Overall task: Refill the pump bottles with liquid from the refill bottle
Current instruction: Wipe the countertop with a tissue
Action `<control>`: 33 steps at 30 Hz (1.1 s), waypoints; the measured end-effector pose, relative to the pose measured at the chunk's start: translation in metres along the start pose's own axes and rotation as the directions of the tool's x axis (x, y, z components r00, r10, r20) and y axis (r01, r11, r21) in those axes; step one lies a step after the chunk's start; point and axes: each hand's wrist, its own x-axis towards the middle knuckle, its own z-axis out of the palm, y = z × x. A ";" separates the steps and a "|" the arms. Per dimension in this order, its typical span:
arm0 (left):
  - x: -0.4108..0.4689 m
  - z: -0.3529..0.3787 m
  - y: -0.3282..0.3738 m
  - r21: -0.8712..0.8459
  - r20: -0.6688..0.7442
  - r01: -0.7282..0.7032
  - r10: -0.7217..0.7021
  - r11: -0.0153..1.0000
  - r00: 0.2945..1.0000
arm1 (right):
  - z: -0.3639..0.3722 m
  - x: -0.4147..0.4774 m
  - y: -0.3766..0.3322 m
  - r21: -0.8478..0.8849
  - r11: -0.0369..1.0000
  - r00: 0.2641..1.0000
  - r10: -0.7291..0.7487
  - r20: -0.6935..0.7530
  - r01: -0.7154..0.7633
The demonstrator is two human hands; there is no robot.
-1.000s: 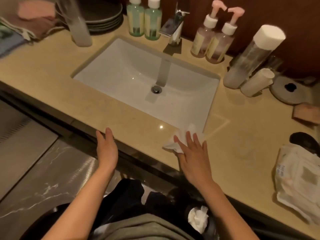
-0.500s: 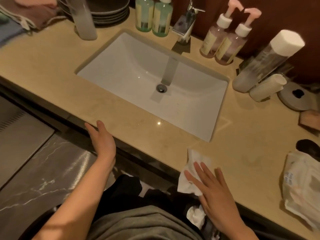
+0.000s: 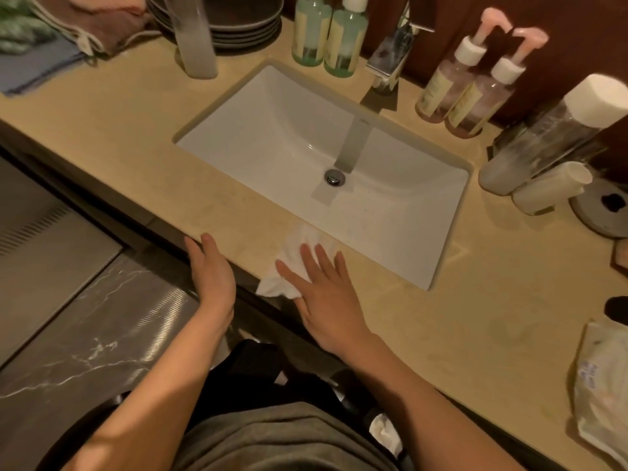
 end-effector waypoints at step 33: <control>0.033 0.001 0.028 -0.208 -0.066 0.114 -0.131 0.971 0.989 | -0.004 0.050 -0.033 0.015 0.991 0.991 -0.135 -0.006 0.135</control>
